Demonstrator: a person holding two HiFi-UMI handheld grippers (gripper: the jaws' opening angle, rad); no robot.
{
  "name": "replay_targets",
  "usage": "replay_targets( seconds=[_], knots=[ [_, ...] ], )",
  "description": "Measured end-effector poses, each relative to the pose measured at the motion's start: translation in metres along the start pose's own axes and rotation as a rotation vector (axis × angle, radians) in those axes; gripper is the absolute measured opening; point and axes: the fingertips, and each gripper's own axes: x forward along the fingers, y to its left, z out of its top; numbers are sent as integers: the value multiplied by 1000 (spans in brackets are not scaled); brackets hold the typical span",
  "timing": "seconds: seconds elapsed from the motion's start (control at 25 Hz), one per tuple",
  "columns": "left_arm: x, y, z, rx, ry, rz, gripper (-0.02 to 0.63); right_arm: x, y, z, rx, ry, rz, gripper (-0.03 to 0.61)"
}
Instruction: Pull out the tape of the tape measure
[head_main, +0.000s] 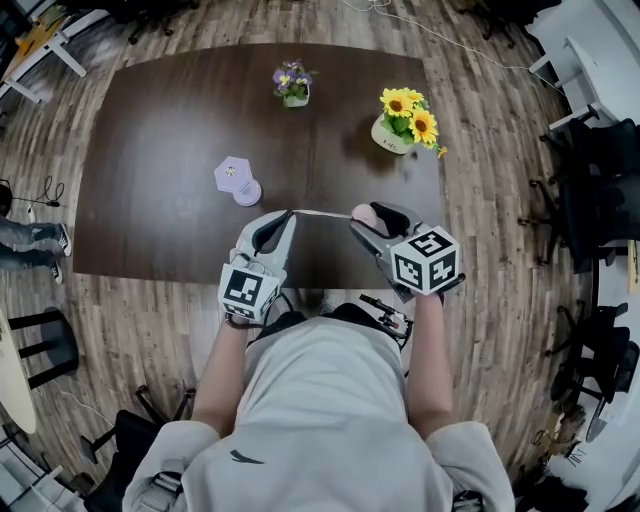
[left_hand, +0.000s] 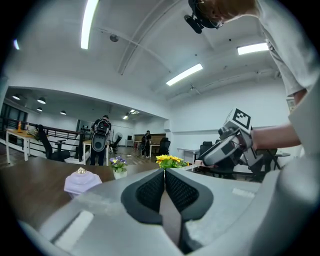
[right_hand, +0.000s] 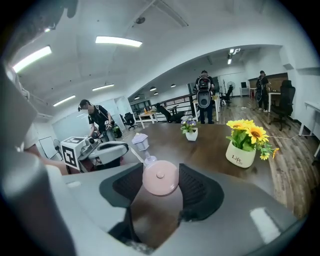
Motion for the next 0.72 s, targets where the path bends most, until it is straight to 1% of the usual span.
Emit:
replay_targets(
  seconds=[0.2,0.32,0.48,0.6,0.72],
  knots=[
    [-6,19,-5,-4,17,58,12,-6,-20,-12,23,0,-95,225],
    [-11,30,-10,-28,23,84,12,-11,-34,-20,26,12,-146,225],
    [-21,49,-16,-71,30,142,12,-23,-56,-25,28,23,-224,224],
    [-26,57,-21,-69,46,165,12,-30,-70,-26,40,18,-263,224],
    [-28,59,-28,-64,66,169,12,-33,-76,-27,55,12,-267,224]
  ],
)
